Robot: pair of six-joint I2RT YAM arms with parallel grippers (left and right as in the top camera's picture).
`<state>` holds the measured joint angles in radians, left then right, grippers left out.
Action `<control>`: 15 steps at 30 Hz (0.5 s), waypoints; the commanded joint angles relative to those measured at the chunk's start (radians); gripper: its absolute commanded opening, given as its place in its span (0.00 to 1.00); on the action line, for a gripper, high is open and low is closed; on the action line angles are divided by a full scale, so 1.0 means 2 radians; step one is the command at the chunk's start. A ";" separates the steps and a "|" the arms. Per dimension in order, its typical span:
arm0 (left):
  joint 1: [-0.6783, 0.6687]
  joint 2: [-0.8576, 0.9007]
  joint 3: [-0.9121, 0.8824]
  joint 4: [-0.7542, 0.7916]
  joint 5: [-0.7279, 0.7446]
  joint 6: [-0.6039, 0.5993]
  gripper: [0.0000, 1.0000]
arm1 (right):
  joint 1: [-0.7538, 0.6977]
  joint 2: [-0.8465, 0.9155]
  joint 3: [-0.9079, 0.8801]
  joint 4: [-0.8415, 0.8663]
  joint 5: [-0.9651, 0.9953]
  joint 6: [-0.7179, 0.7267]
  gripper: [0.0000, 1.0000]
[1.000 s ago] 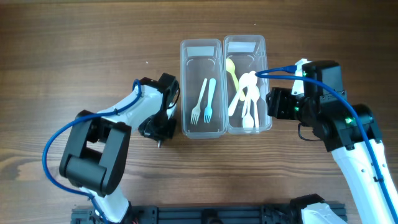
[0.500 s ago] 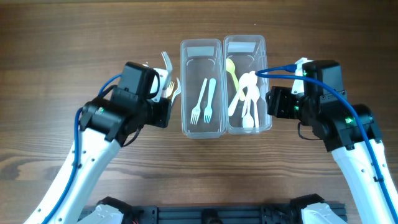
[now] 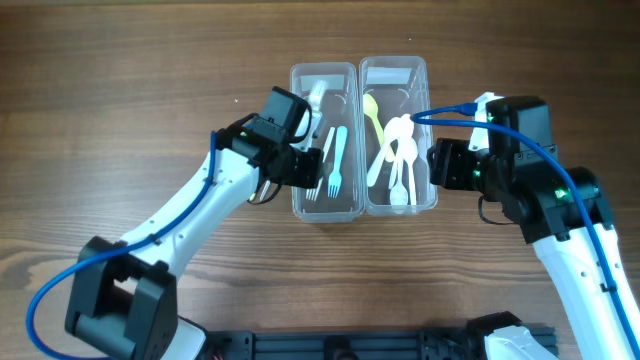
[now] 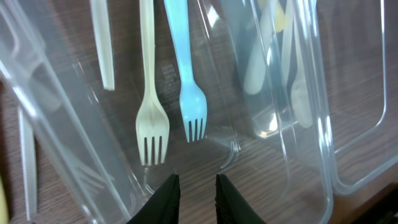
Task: Pack container
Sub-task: 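Drop the white fork into the left container, then grasp the yellow fork beside the container with the left gripper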
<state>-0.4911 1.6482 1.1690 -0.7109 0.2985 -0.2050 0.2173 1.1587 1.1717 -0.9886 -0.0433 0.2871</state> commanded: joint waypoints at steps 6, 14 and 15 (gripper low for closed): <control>0.047 -0.064 0.018 -0.020 -0.028 -0.006 0.46 | -0.001 0.002 0.009 -0.001 0.011 0.004 0.71; 0.109 -0.036 0.018 -0.070 -0.091 0.122 0.61 | -0.001 0.002 0.009 0.002 0.011 0.004 0.74; 0.111 -0.027 0.018 -0.073 -0.109 0.128 0.60 | -0.001 0.002 0.009 0.002 0.010 0.005 0.73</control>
<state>-0.2867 1.5299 1.1931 -0.8375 0.1814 -0.0898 0.2173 1.1587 1.1717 -0.9882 -0.0429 0.2874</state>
